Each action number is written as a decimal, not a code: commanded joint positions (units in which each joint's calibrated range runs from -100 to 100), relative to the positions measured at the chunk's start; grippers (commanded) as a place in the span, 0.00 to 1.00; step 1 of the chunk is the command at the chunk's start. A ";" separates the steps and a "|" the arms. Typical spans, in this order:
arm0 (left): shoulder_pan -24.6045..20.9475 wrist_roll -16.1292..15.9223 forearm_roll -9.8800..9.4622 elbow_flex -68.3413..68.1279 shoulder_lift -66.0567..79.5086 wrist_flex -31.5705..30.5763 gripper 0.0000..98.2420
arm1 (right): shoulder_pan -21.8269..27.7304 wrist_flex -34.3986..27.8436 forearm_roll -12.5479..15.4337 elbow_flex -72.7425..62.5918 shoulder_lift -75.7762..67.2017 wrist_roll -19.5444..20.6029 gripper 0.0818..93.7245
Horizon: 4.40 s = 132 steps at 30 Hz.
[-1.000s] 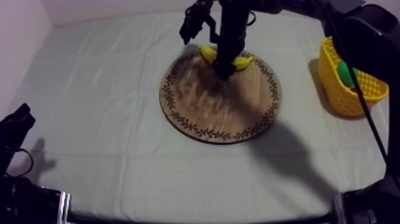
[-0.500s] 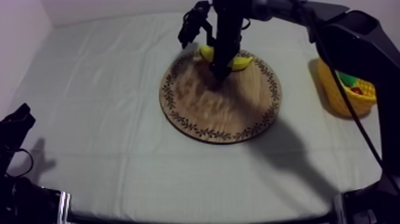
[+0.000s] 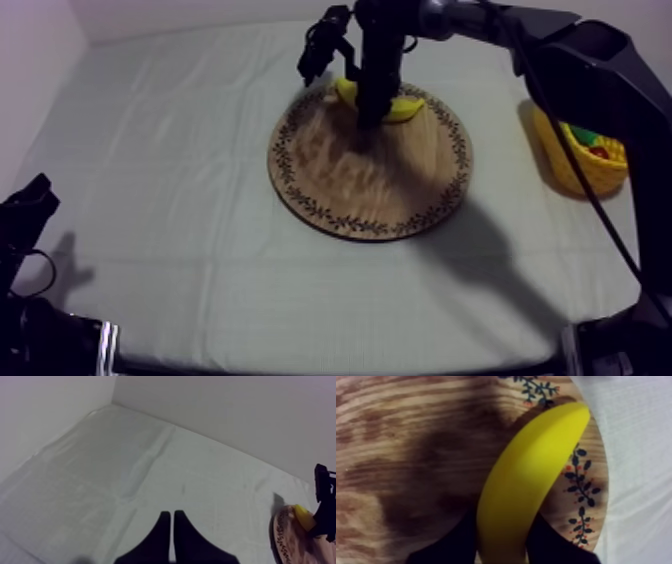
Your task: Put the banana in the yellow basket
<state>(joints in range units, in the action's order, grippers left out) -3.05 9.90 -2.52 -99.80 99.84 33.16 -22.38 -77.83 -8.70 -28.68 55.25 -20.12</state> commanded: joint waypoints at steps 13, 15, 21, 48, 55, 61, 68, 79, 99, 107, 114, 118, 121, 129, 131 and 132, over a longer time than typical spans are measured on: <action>-0.02 0.00 0.00 0.02 -0.02 -0.01 0.00 | 0.38 1.17 -0.55 6.69 -8.96 -0.94 0.14; -0.02 0.00 0.00 0.02 -0.02 -0.01 0.00 | 0.43 0.98 -0.36 8.21 -12.11 -1.42 0.14; -0.02 0.00 0.00 0.02 -0.02 -0.01 0.00 | 0.54 -1.34 0.58 10.84 -21.71 -2.75 0.15; -0.02 0.00 0.00 0.02 -0.02 -0.01 0.00 | 4.21 -9.31 0.18 26.45 -45.60 2.96 0.20; -0.02 0.00 0.00 0.02 -0.02 -0.01 0.00 | 10.65 -9.30 -0.19 34.22 -50.75 4.98 0.20; -0.02 0.00 0.00 0.02 -0.02 -0.01 0.00 | 17.44 -8.83 -0.89 39.22 -54.59 5.75 0.21; -0.02 0.00 0.00 0.02 -0.02 -0.01 0.00 | 24.09 -8.68 -1.21 43.20 -58.11 6.14 0.21; -0.02 0.00 0.00 0.02 -0.02 -0.01 0.00 | 28.82 -8.87 -2.00 43.76 -59.13 5.96 0.21; -0.02 0.00 0.00 0.02 -0.02 -0.01 0.00 | 30.13 0.14 -1.17 47.86 -44.22 8.09 0.23; -0.02 0.00 0.00 0.02 -0.02 -0.01 0.00 | 30.20 4.16 -0.93 48.81 -38.76 9.09 0.39; -0.02 0.00 0.00 0.02 -0.02 -0.01 0.00 | 30.43 4.66 -1.12 48.65 -37.89 9.38 0.74; -0.02 0.00 0.00 0.02 -0.02 -0.01 0.00 | 30.65 3.89 -0.71 48.59 -38.31 8.84 0.85; -0.02 0.00 0.00 0.02 -0.02 -0.01 0.00 | 30.66 3.79 -0.52 49.08 -39.08 8.51 0.88; -0.02 0.00 0.00 0.02 -0.02 -0.01 0.00 | 30.99 2.79 0.78 50.07 -44.54 6.78 0.91; -0.02 0.00 0.00 0.02 -0.02 -0.01 0.00 | 31.13 2.84 0.92 50.61 -46.90 6.46 0.91; -0.02 0.00 0.00 0.02 -0.02 -0.01 0.00 | 31.24 2.94 0.98 51.02 -48.13 6.40 0.91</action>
<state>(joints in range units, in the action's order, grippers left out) -3.05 9.90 -2.52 -99.80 99.84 33.16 8.80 -75.20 -7.80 22.06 9.06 -13.63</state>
